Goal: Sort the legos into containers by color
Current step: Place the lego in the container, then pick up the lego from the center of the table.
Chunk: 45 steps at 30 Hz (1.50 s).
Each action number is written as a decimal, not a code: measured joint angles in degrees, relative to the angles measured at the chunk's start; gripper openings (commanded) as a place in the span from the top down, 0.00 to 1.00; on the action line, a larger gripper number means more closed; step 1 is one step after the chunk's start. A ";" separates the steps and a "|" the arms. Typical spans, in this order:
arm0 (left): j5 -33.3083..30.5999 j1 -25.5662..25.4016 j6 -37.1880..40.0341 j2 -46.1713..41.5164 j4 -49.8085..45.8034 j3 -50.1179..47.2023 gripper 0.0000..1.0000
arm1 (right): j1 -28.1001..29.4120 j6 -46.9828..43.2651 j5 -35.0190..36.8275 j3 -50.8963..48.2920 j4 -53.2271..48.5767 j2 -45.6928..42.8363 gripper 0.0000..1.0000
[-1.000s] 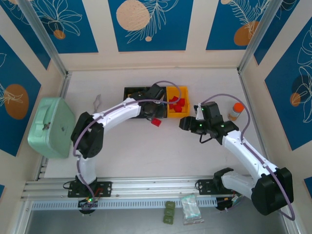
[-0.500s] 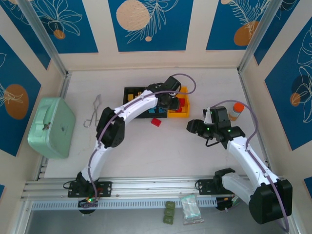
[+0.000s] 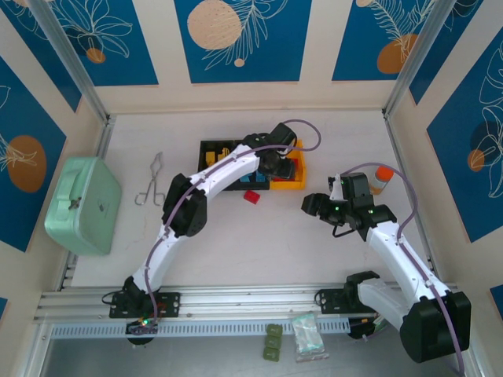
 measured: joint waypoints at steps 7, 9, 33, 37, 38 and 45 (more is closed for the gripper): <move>-0.46 -0.20 0.00 -10.38 1.84 -12.07 0.47 | 2.60 -0.02 -0.61 0.00 0.68 0.02 0.35; -0.72 -0.24 -0.04 -17.09 4.11 -19.63 0.45 | 5.75 -0.28 0.04 0.02 1.62 0.37 0.29; -8.22 4.66 -11.63 -68.83 13.79 -79.30 0.40 | 26.32 -8.37 16.59 11.93 26.84 41.27 0.13; -8.57 5.03 -12.37 -69.05 13.66 -80.04 0.40 | 27.39 -9.94 18.80 15.26 28.37 46.05 0.13; -8.59 5.07 -12.39 -69.05 13.42 -80.08 0.40 | 27.61 -10.29 19.45 16.00 28.55 47.15 0.13; -8.76 5.16 -12.79 -69.05 12.87 -80.30 0.41 | 28.65 -12.50 22.71 19.30 28.02 50.27 0.14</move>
